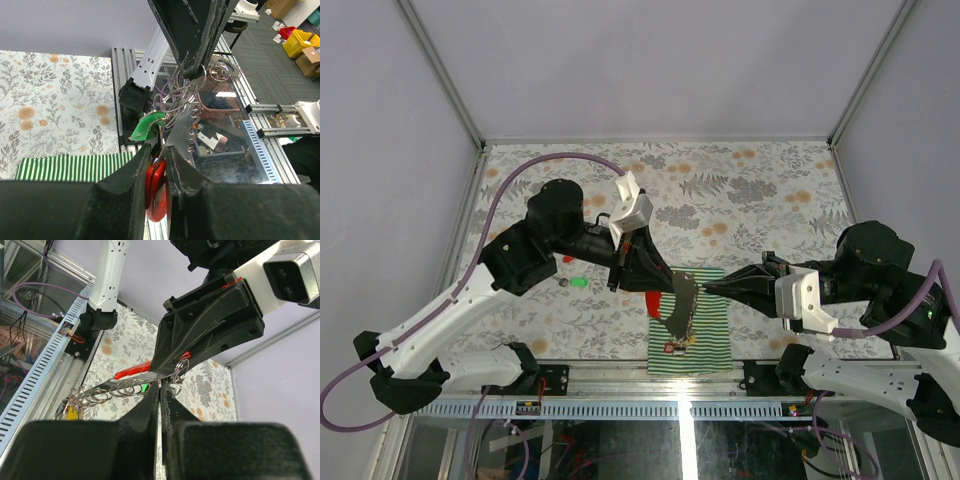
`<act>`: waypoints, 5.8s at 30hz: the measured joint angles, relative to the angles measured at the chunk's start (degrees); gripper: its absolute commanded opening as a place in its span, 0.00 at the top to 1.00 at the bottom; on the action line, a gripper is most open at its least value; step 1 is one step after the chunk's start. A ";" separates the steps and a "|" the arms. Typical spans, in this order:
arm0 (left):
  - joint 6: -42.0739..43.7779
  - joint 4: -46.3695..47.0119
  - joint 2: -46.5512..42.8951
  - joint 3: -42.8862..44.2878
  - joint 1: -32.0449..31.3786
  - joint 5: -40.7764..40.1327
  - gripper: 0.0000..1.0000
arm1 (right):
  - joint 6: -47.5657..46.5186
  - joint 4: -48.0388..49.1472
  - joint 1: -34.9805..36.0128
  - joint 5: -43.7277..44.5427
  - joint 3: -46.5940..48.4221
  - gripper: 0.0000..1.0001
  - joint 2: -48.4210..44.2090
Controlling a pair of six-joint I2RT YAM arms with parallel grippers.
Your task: Put the keys on the keyring
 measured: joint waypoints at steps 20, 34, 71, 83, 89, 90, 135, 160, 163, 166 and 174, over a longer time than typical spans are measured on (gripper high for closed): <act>0.15 -1.09 0.20 0.00 0.00 0.42 1.00 | 5.44 13.05 0.00 -2.80 -8.68 1.00 -3.82; 0.13 -1.68 -0.50 0.00 0.00 0.70 1.00 | 14.51 20.26 0.00 -4.74 -12.92 1.00 -5.31; -1.92 -0.94 -3.58 -1.60 0.37 -6.78 0.67 | 35.69 68.15 0.02 5.01 -39.98 1.00 -12.37; -2.45 0.81 -5.05 -2.45 0.42 -13.57 0.41 | 46.93 81.15 0.07 12.37 -45.79 1.00 -12.37; -2.36 0.81 -6.49 -3.06 0.42 -16.83 0.35 | 48.13 81.61 0.11 13.79 -46.42 1.00 -12.37; -2.32 0.81 -6.62 -3.06 0.42 -17.18 0.34 | 48.19 81.59 0.13 13.84 -46.42 1.00 -12.37; 1.22 -4.22 -1.55 -0.72 0.57 -35.08 0.00 | 36.83 62.10 0.28 16.50 -39.26 1.00 -10.54; -1.49 9.18 -13.53 -7.52 0.24 -24.92 0.34 | 41.33 69.55 0.26 20.90 -43.43 1.00 -10.10; -2.64 13.66 -13.46 -7.52 0.24 -22.71 0.41 | 44.57 76.00 0.24 19.26 -43.43 1.00 -8.00; -3.04 16.55 -13.16 -7.52 0.24 -21.07 0.44 | 47.28 81.35 0.24 17.38 -43.43 1.00 -5.95; -3.21 20.17 -11.21 -7.39 0.24 -17.59 0.61 | 51.60 88.94 0.24 15.08 -43.25 1.00 -2.25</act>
